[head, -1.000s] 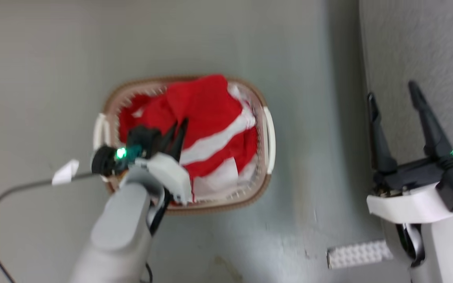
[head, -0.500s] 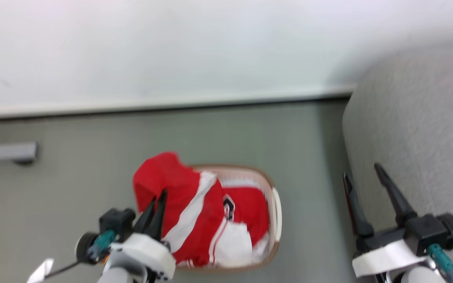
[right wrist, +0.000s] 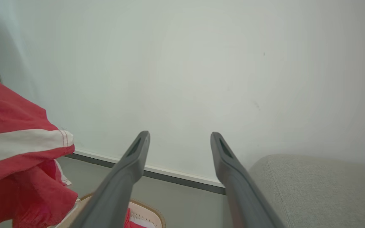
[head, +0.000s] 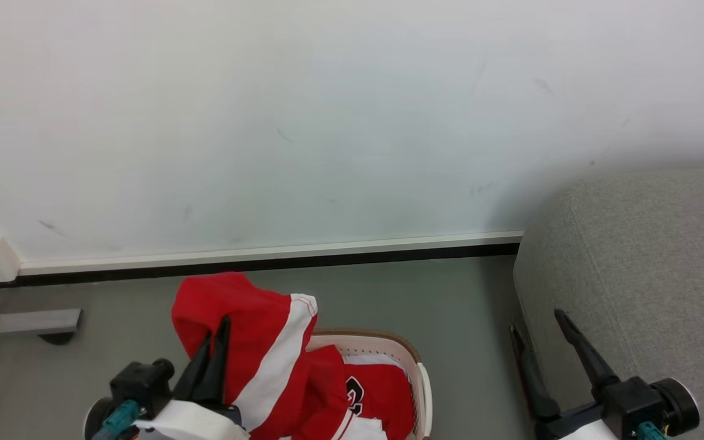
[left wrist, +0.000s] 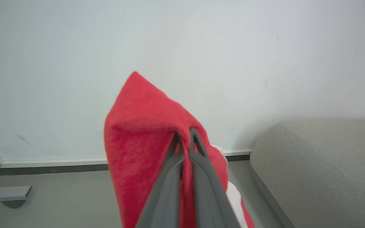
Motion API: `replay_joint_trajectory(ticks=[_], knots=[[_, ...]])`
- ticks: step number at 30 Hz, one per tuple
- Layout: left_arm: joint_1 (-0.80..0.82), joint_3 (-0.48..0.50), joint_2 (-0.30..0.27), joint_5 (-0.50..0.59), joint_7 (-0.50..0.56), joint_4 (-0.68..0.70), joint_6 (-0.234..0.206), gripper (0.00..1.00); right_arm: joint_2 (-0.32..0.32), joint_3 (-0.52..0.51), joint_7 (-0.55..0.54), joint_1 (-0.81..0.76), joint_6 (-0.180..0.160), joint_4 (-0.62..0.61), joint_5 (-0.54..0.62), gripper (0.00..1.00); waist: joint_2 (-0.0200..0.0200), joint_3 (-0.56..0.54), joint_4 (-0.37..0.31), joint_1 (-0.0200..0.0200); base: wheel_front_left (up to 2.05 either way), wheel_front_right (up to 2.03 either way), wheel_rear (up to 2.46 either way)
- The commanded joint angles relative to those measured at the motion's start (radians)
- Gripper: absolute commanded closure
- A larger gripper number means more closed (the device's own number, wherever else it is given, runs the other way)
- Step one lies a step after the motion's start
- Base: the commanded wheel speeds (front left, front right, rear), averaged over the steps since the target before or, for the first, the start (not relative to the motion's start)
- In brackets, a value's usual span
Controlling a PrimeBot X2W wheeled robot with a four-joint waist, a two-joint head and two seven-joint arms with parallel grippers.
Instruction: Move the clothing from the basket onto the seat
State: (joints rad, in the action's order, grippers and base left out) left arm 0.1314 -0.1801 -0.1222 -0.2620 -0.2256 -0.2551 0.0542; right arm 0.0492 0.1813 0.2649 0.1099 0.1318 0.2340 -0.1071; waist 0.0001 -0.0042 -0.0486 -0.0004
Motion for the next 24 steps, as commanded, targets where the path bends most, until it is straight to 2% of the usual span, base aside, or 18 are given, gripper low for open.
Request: replay_joint_trajectory(ticks=[1,7,12,18,24], knots=[[-0.018,0.004,-0.012,-0.007,0.009,0.029,-0.003,1.0,0.003,0.014,-0.001,-0.008,-0.002,-0.007,0.012,0.0,-0.0001,-0.002,-0.005,0.0004,0.0,0.0,0.0],[-0.047,-0.015,-0.019,-0.012,0.063,0.156,-0.003,1.0,0.002,0.11,-0.001,0.025,-0.002,-0.046,0.035,0.0,-0.0001,0.0,-0.009,0.0004,0.0,0.0,0.0],[-0.061,-0.059,-0.032,-0.03,0.121,0.227,0.026,1.0,0.005,0.266,-0.001,0.087,-0.002,-0.046,0.061,0.0,-0.0001,0.002,-0.013,0.0004,0.0,0.0,0.0],[-0.051,-0.118,-0.072,-0.057,0.171,0.268,0.059,1.0,0.073,0.495,-0.001,0.208,-0.002,-0.007,0.024,0.0,-0.0001,-0.006,-0.016,0.0004,0.0,0.0,0.0],[-0.034,-0.216,-0.111,-0.106,0.216,0.322,0.074,1.0,0.138,0.658,-0.001,0.314,-0.002,0.046,-0.035,0.0,-0.0001,-0.015,-0.005,0.0004,0.0,0.0,0.0]])
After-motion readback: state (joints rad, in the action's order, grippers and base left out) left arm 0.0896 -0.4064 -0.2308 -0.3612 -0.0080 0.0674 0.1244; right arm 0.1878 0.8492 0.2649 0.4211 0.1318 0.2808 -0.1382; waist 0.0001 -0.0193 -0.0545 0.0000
